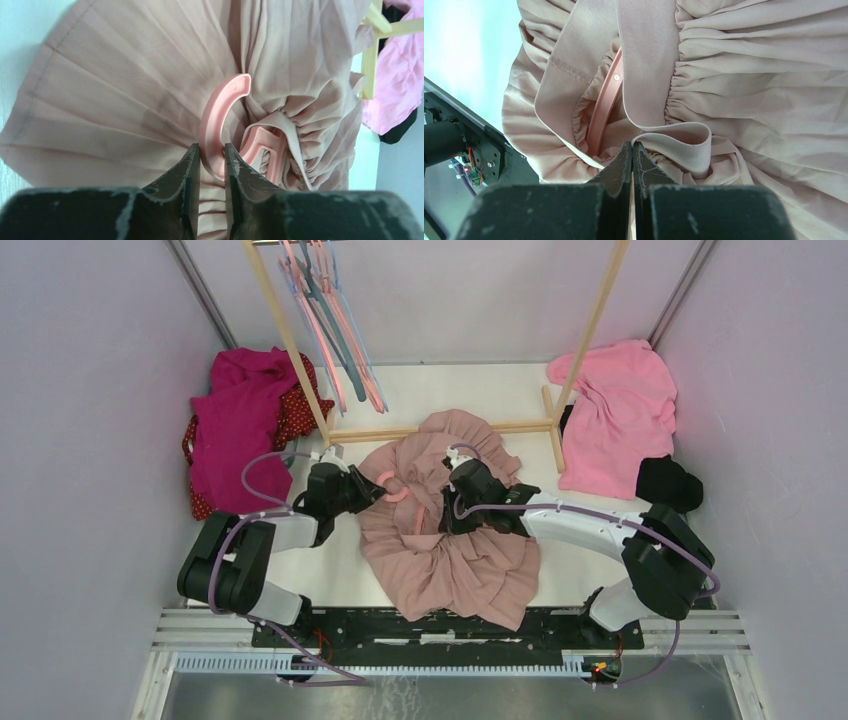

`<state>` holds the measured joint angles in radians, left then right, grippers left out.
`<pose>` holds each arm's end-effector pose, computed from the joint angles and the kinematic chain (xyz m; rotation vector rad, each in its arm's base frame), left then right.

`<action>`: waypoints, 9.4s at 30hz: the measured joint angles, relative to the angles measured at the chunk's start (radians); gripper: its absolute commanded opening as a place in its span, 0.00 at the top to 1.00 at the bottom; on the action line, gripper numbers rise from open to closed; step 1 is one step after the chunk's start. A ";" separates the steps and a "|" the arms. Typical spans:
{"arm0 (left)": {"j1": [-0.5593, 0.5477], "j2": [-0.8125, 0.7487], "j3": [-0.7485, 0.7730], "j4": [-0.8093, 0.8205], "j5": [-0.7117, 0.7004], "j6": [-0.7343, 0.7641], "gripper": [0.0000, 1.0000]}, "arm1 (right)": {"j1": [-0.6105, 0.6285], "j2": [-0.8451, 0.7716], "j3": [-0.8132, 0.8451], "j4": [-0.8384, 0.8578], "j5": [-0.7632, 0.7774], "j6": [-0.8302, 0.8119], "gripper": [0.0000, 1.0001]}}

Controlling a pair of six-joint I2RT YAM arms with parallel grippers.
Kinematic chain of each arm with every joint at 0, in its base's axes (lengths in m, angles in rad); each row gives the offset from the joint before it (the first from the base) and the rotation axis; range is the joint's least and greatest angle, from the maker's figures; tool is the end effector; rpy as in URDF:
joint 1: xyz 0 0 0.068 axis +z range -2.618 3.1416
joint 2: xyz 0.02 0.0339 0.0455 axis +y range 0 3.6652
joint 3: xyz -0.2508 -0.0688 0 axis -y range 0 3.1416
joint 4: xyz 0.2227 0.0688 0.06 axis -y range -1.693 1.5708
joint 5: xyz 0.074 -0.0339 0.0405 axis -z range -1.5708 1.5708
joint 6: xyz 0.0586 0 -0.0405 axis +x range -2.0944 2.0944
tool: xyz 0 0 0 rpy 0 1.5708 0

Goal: Place the skirt on the hanger
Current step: Hang the skirt on the hanger, then place the hanger at the clothesline.

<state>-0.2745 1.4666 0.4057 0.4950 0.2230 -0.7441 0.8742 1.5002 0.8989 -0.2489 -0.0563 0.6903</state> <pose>0.2522 -0.0845 0.1275 -0.3861 2.2050 -0.8170 0.1947 0.2378 0.1876 -0.2633 2.5583 0.7343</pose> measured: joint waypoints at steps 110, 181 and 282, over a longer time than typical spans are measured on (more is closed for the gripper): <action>-0.593 0.111 1.608 -1.377 -0.537 0.156 0.97 | 0.206 -0.131 0.623 -0.497 0.671 -0.156 0.51; -0.614 0.218 1.843 -1.413 -0.505 0.162 0.69 | 0.052 -0.218 0.598 -0.674 0.552 -0.314 0.99; -0.554 -0.068 1.467 -1.266 -0.518 0.264 0.62 | -0.723 0.311 1.584 -0.768 -0.139 -0.376 0.70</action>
<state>-0.8288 1.3983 1.8729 -0.7715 -0.2951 -0.4805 0.1516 1.8114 2.4828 -1.0164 -0.1951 0.3145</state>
